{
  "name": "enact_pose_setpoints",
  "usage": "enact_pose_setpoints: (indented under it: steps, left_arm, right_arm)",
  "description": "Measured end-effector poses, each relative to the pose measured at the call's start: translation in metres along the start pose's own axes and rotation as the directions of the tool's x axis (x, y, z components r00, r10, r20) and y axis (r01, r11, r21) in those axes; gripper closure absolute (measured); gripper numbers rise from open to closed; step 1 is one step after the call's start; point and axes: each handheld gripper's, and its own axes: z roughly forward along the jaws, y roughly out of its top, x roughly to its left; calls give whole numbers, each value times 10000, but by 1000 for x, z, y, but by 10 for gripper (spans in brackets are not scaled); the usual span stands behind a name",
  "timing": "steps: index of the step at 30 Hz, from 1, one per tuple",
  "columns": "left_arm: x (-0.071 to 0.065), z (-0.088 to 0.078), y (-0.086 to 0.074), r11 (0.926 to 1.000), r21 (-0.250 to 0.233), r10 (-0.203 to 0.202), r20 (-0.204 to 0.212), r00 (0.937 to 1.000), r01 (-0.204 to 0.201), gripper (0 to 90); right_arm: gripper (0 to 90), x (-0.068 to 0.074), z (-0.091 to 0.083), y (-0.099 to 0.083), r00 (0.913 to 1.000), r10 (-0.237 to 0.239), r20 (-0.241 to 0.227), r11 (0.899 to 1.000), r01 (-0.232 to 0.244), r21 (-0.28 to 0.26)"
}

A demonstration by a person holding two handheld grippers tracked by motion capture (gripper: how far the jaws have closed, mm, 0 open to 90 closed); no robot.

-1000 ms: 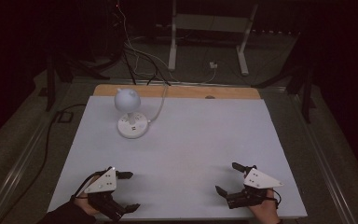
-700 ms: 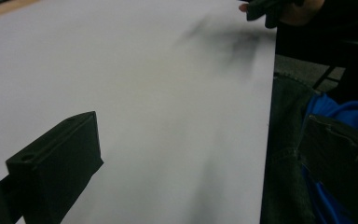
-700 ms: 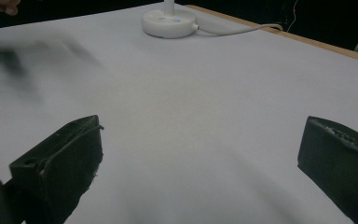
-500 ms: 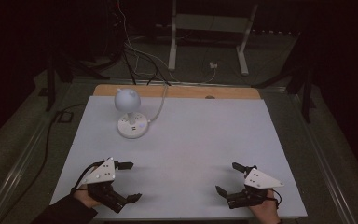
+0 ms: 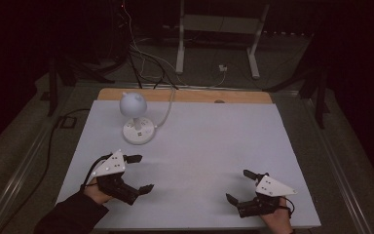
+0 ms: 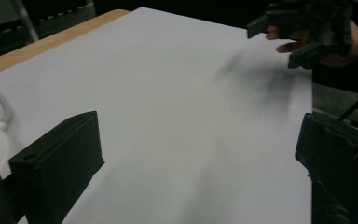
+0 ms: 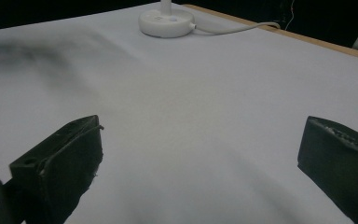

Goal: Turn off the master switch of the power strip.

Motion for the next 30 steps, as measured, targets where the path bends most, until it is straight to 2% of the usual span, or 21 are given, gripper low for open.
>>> enact_pose_setpoints:
  steps: [6,9,12,16,23,25,26,28,30]
  left_arm:
    - [7,3,6,9998,-160,-83,-472,9988,76,10]
    - [12,6,10,9997,-215,-118,-841,9964,101,10]
    - [15,8,11,9996,-240,-199,-899,9957,178,10]
    - [23,12,15,9992,-259,-321,-1238,9918,291,10]
    - [31,20,18,9987,-243,-476,-1291,9905,448,9]
    - [37,24,19,9981,-243,-604,-1483,9871,574,8]
    - [37,24,19,9981,-243,-604,-1483,9871,574,4]
    - [42,29,20,9984,-131,-561,-1766,9827,546,3]
    - [46,32,20,9980,-152,-627,-1878,9802,609,3]
  right_arm:
    - [0,0,-1,0,10000,19,2,10000,-19,-28]
    - [0,0,-1,0,10000,9,-8,10000,-9,-50]
    - [0,0,-1,0,10000,61,-11,10000,-61,-53]
    - [0,-1,-1,0,10000,75,-7,9999,-75,-71]
    - [0,-1,-1,0,9999,136,-8,9999,-136,-102]
    - [0,-1,-1,0,9999,151,-25,9998,-152,-106]
    - [0,-1,-1,0,9999,151,-25,9998,-152,-106]
    - [0,-1,-1,0,9999,167,-34,9998,-167,-112]
    - [0,-1,-2,0,9998,183,-40,9998,-184,-115]
